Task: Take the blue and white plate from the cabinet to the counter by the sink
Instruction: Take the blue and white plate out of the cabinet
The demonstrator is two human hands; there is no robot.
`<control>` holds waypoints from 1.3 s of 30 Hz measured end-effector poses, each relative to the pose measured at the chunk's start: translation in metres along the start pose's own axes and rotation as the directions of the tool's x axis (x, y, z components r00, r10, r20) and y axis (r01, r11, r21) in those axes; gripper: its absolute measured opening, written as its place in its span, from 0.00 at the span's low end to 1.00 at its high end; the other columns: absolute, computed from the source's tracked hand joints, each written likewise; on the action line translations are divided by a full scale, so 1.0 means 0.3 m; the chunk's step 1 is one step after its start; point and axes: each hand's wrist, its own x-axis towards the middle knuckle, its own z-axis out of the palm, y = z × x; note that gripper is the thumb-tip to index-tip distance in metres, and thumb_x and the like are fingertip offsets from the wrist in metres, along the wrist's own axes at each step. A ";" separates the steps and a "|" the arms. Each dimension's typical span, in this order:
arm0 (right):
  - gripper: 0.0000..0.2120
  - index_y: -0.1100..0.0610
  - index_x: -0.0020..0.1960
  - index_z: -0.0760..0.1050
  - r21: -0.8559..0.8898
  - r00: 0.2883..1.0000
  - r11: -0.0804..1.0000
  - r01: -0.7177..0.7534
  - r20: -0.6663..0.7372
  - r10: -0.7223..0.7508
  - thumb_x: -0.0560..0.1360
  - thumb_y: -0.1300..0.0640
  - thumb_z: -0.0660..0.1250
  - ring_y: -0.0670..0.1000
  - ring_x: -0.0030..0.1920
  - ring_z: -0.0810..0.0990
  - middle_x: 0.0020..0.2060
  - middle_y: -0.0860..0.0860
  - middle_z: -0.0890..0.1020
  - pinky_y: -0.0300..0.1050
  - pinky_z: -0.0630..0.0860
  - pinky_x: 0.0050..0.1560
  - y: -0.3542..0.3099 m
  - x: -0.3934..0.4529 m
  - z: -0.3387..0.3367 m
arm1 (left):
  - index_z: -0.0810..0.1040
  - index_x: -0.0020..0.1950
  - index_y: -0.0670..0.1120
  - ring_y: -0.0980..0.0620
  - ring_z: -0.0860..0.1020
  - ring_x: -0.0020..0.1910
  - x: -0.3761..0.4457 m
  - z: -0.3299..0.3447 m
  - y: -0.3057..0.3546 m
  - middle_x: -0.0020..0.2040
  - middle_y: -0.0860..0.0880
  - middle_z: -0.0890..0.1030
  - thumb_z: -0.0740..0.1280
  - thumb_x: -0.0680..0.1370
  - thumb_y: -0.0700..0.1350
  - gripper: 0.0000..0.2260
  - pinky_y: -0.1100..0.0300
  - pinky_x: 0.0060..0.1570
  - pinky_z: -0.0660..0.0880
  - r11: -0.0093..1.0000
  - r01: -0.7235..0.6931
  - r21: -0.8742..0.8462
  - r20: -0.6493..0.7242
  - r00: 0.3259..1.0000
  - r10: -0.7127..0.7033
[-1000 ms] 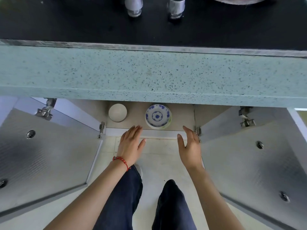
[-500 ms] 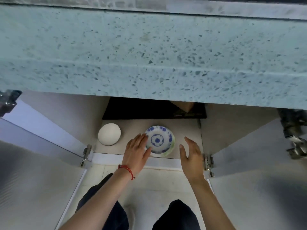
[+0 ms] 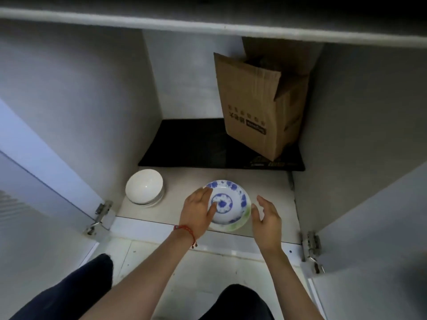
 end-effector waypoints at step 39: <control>0.10 0.62 0.54 0.76 0.151 0.990 0.979 -0.140 0.050 0.134 0.73 0.67 0.63 0.48 0.42 0.78 0.45 0.51 0.79 0.22 0.72 0.33 0.443 0.231 0.361 | 0.82 0.49 0.41 0.47 0.77 0.44 0.262 0.388 -0.360 0.45 0.44 0.82 0.59 0.75 0.35 0.11 0.61 0.47 0.72 0.753 0.352 -0.556 0.009 0.908 -0.418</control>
